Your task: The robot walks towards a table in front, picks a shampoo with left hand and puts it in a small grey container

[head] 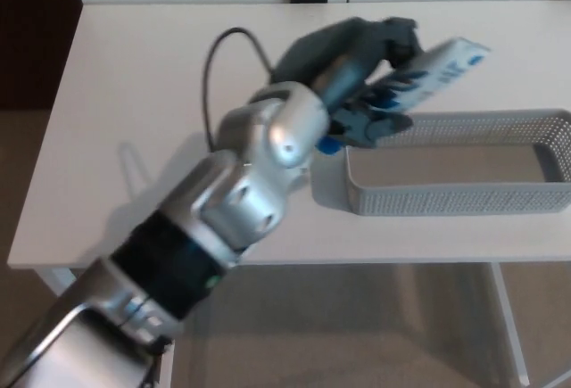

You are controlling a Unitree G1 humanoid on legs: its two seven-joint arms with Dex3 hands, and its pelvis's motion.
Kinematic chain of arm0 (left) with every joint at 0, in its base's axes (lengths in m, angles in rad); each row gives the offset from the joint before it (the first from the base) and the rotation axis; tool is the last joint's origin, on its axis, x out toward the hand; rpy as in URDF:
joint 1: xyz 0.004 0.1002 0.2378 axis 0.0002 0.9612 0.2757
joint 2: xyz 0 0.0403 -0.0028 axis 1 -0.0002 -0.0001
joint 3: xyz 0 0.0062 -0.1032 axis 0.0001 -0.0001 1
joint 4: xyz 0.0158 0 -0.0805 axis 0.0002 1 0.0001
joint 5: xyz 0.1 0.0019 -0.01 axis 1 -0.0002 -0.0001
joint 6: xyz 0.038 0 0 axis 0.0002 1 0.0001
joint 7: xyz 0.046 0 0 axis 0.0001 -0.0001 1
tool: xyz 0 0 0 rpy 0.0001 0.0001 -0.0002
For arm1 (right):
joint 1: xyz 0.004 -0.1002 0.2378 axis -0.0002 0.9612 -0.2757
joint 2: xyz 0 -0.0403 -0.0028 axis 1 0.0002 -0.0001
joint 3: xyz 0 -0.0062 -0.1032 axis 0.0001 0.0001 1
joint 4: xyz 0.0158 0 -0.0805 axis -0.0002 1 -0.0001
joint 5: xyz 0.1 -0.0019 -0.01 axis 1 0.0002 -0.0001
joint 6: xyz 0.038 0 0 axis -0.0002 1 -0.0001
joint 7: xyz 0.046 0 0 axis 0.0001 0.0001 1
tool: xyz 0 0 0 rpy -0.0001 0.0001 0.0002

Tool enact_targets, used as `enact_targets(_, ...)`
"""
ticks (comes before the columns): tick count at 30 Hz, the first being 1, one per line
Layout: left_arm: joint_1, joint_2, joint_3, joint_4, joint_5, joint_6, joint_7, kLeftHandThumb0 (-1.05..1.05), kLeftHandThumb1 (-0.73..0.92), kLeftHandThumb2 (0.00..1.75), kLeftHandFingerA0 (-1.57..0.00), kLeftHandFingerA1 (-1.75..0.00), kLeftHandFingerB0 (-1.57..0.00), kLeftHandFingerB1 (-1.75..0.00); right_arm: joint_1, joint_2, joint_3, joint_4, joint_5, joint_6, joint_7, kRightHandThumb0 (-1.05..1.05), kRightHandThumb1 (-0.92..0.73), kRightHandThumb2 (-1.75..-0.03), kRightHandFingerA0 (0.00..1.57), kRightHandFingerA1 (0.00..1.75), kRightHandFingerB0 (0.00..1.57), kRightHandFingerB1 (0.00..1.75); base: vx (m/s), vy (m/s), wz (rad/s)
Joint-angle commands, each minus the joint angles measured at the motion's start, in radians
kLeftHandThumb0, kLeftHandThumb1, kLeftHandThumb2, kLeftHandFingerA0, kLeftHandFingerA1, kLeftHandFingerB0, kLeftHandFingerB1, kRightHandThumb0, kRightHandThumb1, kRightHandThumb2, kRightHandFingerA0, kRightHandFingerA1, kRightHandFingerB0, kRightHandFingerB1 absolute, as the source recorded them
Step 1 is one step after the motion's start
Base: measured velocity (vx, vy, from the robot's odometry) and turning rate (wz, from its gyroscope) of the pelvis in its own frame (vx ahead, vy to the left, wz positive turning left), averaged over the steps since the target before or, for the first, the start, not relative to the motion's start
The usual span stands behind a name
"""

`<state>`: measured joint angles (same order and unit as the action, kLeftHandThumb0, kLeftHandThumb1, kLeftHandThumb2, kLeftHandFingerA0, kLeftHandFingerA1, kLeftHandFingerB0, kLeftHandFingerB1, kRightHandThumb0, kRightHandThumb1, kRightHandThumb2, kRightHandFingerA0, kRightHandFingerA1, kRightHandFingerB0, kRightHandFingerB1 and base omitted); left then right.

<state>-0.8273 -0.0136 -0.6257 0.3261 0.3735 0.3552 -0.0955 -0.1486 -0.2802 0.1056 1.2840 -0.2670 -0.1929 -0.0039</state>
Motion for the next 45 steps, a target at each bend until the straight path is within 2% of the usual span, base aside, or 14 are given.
enact_targets(1, -0.034, -0.026, -0.01, 0.053, 0.064, -0.053, 0.015, -0.08, 0.65, 0.7, -0.85, -1.62, -0.73, -1.43, 0.009, -0.005, 0.002, -0.003, -0.001, -0.011, -0.013, -0.29, -0.68, -0.59, 0.73, 0.45, 0.6, 0.41, 0.0, 0.0, 0.0)
enact_targets(2, -0.076, -0.068, -0.036, 0.148, 0.069, -0.055, -0.008, -0.15, 0.75, 0.6, -0.72, -1.75, -0.59, -1.58, -0.002, -0.001, -0.001, 0.002, 0.003, 0.005, -0.014, -0.29, -0.66, -0.6, 0.75, 0.46, 0.61, 0.42, 0.0, 0.0, 0.0)
enact_targets(8, -0.109, -0.091, -0.021, 0.227, 0.078, -0.086, -0.001, -0.11, 0.78, 0.63, -0.84, -1.73, -0.6, -1.53, -0.004, 0.0, 0.0, 0.0, 0.003, -0.002, -0.012, -0.3, -0.66, -0.59, 0.74, 0.46, 0.6, 0.41, 0.0, 0.0, 0.0)
enact_targets(19, -0.166, -0.108, 0.0, 0.273, 0.092, -0.079, -0.021, -0.12, 0.78, 0.6, -0.78, -1.73, -0.55, -1.56, -0.009, 0.008, 0.006, -0.008, -0.001, -0.003, -0.015, -0.3, -0.68, -0.59, 0.75, 0.46, 0.61, 0.42, 0.0, 0.0, 0.0)
enact_targets(20, -0.169, -0.103, 0.002, 0.273, 0.096, -0.087, -0.016, -0.14, 0.76, 0.59, -0.65, -1.75, -0.55, -1.58, -0.012, 0.011, 0.011, -0.006, -0.006, 0.003, -0.018, -0.3, -0.67, -0.59, 0.74, 0.46, 0.62, 0.42, 0.0, 0.0, 0.0)
enact_targets(21, -0.169, -0.103, 0.003, 0.273, 0.097, -0.089, -0.016, -0.14, 0.76, 0.59, -0.65, -1.75, -0.55, -1.58, -0.013, 0.011, 0.011, -0.006, -0.006, 0.004, -0.019, -0.3, -0.67, -0.59, 0.74, 0.46, 0.62, 0.42, 0.0, 0.0, 0.0)
enact_targets(22, -0.172, -0.102, 0.004, 0.275, 0.099, -0.091, -0.018, -0.25, 0.6, 0.84, -1.02, -1.39, -0.77, -1.26, -0.013, 0.011, 0.011, -0.006, -0.005, 0.003, -0.02, -0.3, -0.67, -0.59, 0.74, 0.46, 0.62, 0.42, 0.0, 0.0, 0.0)
enact_targets(28, -0.17, -0.103, 0.013, 0.273, 0.107, -0.092, -0.026, -0.24, 0.59, 0.83, -1.01, -1.4, -0.78, -1.26, -0.01, 0.011, 0.012, -0.007, -0.003, 0.001, -0.021, -0.31, -0.65, -0.6, 0.73, 0.47, 0.6, 0.42, 0.0, 0.0, 0.0)
enact_targets(29, -0.163, -0.098, 0.015, 0.271, 0.102, -0.1, -0.039, -0.45, 0.57, 0.57, -0.52, -0.44, -0.39, -0.33, -0.015, 0.012, 0.018, -0.008, -0.008, 0.005, -0.021, -0.31, -0.65, -0.6, 0.73, 0.46, 0.6, 0.42, 0.0, 0.0, 0.0)
enact_targets(30, -0.162, -0.098, 0.017, 0.271, 0.102, -0.102, -0.04, -0.45, 0.57, 0.57, -0.52, -0.44, -0.39, -0.33, -0.015, 0.012, 0.019, -0.009, -0.008, 0.005, -0.021, -0.31, -0.65, -0.6, 0.73, 0.46, 0.6, 0.42, 0.0, 0.0, 0.0)
enact_targets(31, -0.168, -0.092, 0.003, 0.273, 0.107, -0.09, -0.078, -0.76, 0.45, 0.82, 0.0, 0.0, 0.0, -0.1, -0.017, 0.012, 0.02, -0.009, -0.009, 0.004, -0.021, -0.3, -0.67, -0.59, 0.74, 0.46, 0.62, 0.42, 0.0, 0.0, 0.0)
enact_targets(32, -0.175, -0.084, -0.014, 0.275, 0.112, -0.075, -0.125, -0.76, 0.45, 0.82, 0.0, 0.0, 0.0, -0.1, -0.018, 0.013, 0.022, -0.009, -0.01, 0.003, -0.022, -0.3, -0.67, -0.59, 0.74, 0.46, 0.62, 0.42, 0.0, 0.0, 0.0)
enact_targets(33, -0.177, -0.078, -0.028, 0.271, 0.118, -0.061, -0.158, -0.91, 0.52, 0.61, 0.0, 0.0, 0.0, -0.11, -0.02, 0.015, 0.021, -0.009, -0.009, 0.001, -0.024, -0.29, -0.66, -0.59, 0.75, 0.46, 0.62, 0.42, 0.0, 0.0, 0.0)
enact_targets(45, -0.152, -0.042, -0.058, 0.222, 0.161, -0.045, -0.207, -0.99, 0.55, 0.66, 0.0, 0.0, 0.0, -0.06, -0.044, 0.016, 0.044, -0.007, -0.02, 0.004, -0.025, -0.3, -0.67, -0.6, 0.76, 0.46, 0.61, 0.42, 0.0, 0.0, 0.0)
